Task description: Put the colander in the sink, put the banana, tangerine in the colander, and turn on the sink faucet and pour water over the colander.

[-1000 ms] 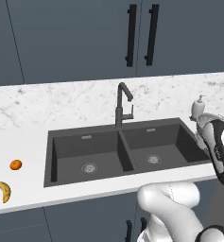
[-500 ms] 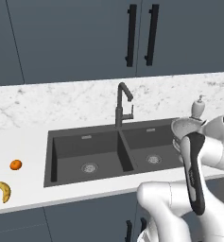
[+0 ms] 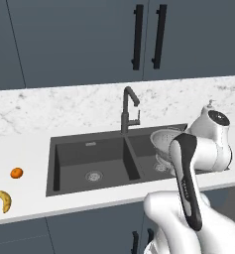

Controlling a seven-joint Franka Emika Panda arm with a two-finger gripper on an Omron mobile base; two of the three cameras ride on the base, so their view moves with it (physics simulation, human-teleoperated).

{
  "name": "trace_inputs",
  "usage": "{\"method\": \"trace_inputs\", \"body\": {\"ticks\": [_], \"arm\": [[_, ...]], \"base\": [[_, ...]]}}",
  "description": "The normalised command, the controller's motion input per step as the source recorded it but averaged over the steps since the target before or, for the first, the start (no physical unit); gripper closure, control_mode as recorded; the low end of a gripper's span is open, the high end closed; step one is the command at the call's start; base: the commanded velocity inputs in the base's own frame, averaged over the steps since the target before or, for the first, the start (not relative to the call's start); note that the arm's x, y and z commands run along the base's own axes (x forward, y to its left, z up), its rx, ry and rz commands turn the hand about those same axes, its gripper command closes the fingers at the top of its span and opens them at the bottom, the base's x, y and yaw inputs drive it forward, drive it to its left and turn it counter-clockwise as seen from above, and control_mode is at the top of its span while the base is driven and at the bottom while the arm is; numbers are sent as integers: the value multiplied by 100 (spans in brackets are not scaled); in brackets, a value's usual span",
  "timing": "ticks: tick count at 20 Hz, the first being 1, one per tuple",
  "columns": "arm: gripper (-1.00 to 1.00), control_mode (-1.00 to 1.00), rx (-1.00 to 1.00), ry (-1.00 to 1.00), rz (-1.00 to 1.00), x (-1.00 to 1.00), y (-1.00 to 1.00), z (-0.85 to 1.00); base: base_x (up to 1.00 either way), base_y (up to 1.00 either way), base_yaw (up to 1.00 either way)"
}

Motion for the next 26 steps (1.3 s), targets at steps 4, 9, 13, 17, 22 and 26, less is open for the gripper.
{"method": "trace_inputs", "body": {"ticks": [4, 9, 13, 17, 22, 26], "arm": [[100, -100, -5, 0, 21, -26, 88, 0], [100, -100, -4, 0, 22, -10, 84, 0], [100, -100, 0, 0, 21, 0, 66, -1], [100, -100, 0, 0, 15, 10, 36, -7], [100, -100, 0, 0, 4, 38, 9, -20], [100, -100, -1, 0, 0, 60, 17, -36]], "base": [[0, 0, 0], [0, 0, 0], [0, 0, 0], [0, 0, 0], [0, 0, 0], [0, 0, 0]]}}
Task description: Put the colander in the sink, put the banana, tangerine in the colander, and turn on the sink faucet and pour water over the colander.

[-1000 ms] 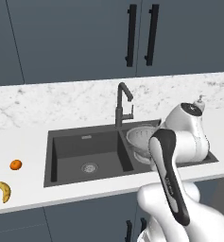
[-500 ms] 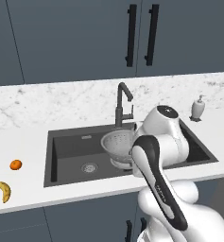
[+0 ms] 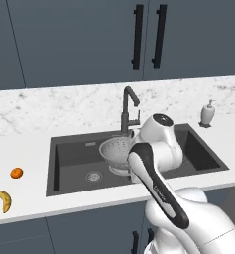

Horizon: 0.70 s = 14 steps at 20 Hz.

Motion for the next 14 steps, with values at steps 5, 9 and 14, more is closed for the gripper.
{"method": "trace_inputs", "body": {"ticks": [5, 9, 14], "arm": [[100, -100, -1, 0, 0, 62, 24, -45], [100, -100, -4, 0, 0, 47, 2, -58], [100, -100, -5, 0, 0, 42, 0, -53]], "base": [[0, 0, 0], [0, 0, 0], [0, 0, 0]]}}
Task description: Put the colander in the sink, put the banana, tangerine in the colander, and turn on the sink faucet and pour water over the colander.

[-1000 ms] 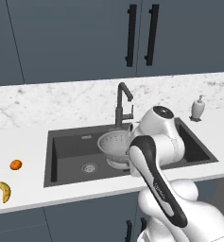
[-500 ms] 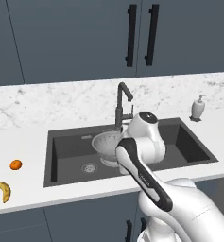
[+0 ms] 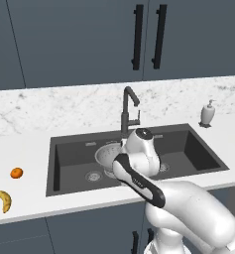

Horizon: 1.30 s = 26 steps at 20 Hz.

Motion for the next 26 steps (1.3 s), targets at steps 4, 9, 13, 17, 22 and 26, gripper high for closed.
{"method": "trace_inputs", "body": {"ticks": [4, 9, 13, 17, 22, 26], "arm": [[100, -100, 0, 3, 0, 49, 1, -37], [100, -100, 0, 4, 0, 46, 1, -32], [100, -100, 0, 4, 0, 53, 5, -22], [100, -100, -3, 4, 0, 56, 16, -26], [100, -100, -5, 2, 0, 32, 18, -32], [100, -100, -4, 1, 0, 19, 9, -36]], "base": [[0, 0, 0], [0, 0, 0], [0, 0, 0], [0, 0, 0], [0, 0, 0], [0, 0, 0]]}}
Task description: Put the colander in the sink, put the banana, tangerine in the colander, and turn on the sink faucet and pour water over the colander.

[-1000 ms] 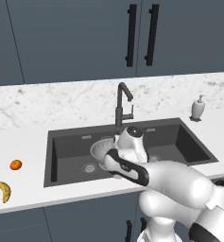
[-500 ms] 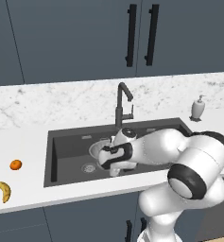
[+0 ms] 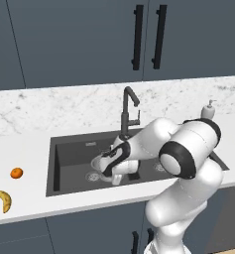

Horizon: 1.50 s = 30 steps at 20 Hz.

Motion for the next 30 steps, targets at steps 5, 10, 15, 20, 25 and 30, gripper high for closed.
{"method": "trace_inputs", "body": {"ticks": [5, 10, 15, 20, 25, 30], "arm": [[100, -100, -1, 0, 0, 23, 2, -23], [100, -100, 0, 0, 0, 34, 0, -16], [100, -100, 0, -3, 0, 23, 0, -28], [100, -100, 0, -5, 0, 15, 0, -39], [100, -100, 0, -5, 0, 11, 0, -36], [100, -100, 0, -4, -2, 3, 0, -13]], "base": [[0, 0, 0], [0, 0, 0], [0, 0, 0], [0, 0, 0], [0, 0, 0], [0, 0, 0]]}}
